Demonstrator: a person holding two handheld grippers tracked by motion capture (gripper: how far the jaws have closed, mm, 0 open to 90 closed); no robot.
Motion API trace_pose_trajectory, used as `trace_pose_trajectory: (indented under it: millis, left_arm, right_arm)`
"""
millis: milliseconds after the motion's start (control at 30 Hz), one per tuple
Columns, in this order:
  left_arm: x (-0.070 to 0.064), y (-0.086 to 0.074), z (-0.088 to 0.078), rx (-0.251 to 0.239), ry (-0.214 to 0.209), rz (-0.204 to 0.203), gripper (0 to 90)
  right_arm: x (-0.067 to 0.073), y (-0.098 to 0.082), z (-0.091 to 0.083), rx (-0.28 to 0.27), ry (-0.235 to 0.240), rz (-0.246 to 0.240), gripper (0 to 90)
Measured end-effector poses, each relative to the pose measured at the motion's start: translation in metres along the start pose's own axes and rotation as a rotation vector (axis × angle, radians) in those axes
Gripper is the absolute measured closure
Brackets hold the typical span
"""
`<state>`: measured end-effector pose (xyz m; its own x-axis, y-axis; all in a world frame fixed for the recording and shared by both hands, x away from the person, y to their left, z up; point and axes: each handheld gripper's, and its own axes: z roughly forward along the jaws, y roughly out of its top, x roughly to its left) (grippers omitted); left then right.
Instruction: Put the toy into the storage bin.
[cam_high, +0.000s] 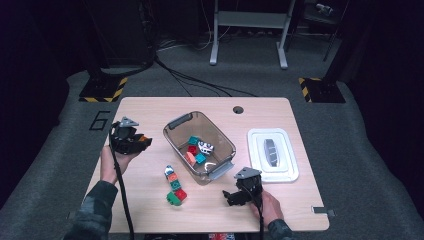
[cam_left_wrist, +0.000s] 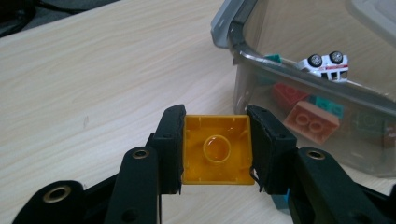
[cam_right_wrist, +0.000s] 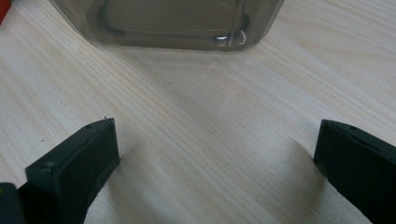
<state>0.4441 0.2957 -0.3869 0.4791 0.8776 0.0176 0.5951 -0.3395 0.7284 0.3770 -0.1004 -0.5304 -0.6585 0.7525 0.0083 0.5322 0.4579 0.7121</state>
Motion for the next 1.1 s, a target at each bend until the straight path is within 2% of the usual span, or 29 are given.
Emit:
trace_pose_trajectory:
  millis: [700, 967, 1100]
  left_arm:
    - [-0.023, 0.051, -0.002, -0.036, -0.005, 0.088, 59.4]
    - [-0.032, 0.066, 0.002, -0.032, -0.036, 0.109, 59.4]
    - [-0.037, 0.069, 0.009, -0.021, -0.054, 0.111, 59.4]
  right_arm:
    - [0.0, 0.0, 0.0, 0.0, 0.0, 0.0, 0.0]
    - [0.0, 0.0, 0.0, 0.0, 0.0, 0.0, 0.0]
    - [0.0, 0.0, 0.0, 0.0, -0.001, 0.001, 0.0]
